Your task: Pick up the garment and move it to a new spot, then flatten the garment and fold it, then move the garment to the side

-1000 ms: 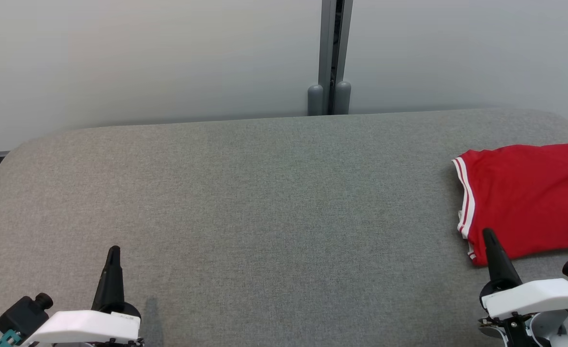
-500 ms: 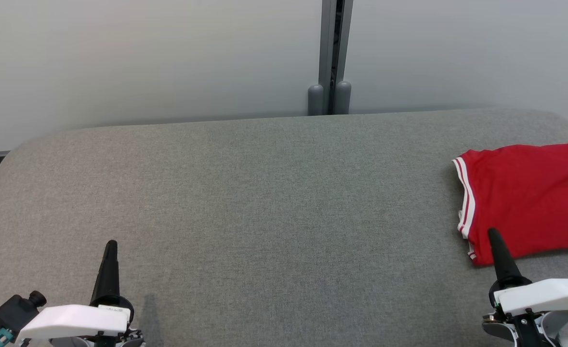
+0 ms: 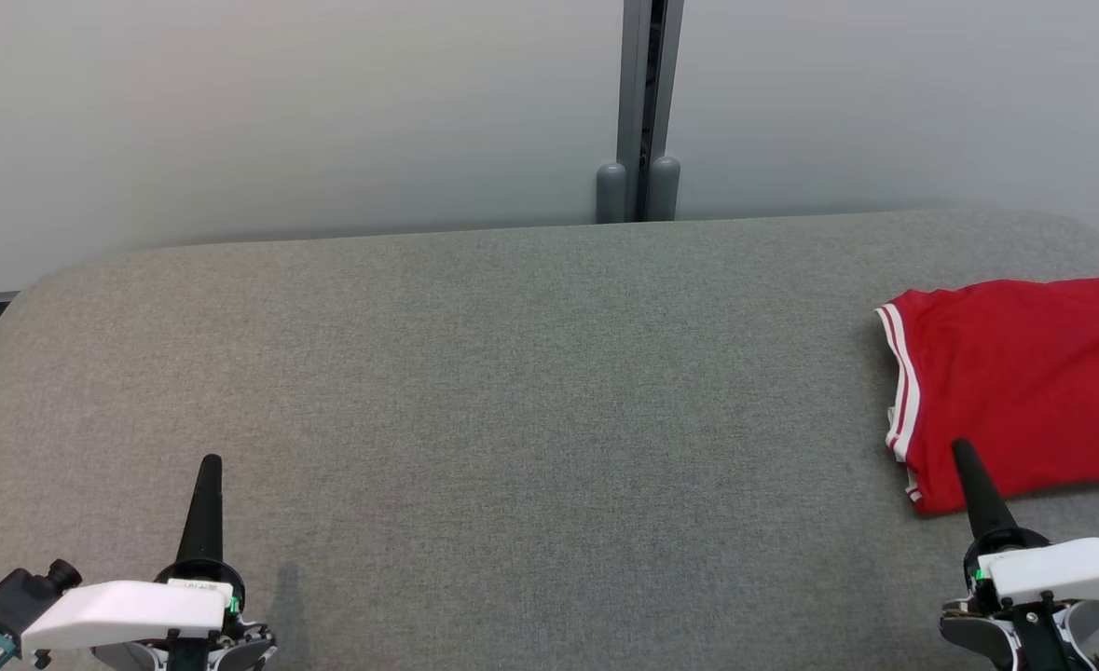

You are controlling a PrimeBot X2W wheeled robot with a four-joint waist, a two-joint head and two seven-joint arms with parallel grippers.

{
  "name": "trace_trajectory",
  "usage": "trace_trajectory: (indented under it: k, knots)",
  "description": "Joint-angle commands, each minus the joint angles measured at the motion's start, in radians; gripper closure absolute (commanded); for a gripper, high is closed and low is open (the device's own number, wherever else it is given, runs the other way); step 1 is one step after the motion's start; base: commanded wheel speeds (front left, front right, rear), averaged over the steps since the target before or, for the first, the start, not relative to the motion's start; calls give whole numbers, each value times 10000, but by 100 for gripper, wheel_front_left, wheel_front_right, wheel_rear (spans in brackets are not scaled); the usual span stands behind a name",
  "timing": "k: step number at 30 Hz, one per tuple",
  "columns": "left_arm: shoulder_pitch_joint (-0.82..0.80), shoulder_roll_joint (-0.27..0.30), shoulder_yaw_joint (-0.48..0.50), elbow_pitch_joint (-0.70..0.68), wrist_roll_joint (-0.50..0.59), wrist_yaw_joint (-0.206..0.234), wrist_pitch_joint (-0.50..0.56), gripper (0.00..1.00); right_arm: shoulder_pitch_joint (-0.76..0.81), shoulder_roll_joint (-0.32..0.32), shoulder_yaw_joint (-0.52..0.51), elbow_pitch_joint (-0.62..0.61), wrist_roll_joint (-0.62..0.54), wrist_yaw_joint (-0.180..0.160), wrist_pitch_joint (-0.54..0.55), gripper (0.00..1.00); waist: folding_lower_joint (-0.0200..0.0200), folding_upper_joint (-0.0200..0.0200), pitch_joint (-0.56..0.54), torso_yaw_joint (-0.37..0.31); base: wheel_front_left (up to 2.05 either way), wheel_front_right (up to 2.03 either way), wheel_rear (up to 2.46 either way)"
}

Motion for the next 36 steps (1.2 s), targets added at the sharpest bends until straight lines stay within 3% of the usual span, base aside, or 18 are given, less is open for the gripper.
trace_trajectory:
  k: [1,36]
  knots:
    - [-279,61,63,-54,-201,-87,53,100,-200,-26,-61,-134,241,3,90,100,0,0,0,1,0,0,0]
    - [-568,73,293,70,-2835,-222,783,100,-200,89,-547,-160,2846,4,713,100,0,0,10,14,0,0,0]
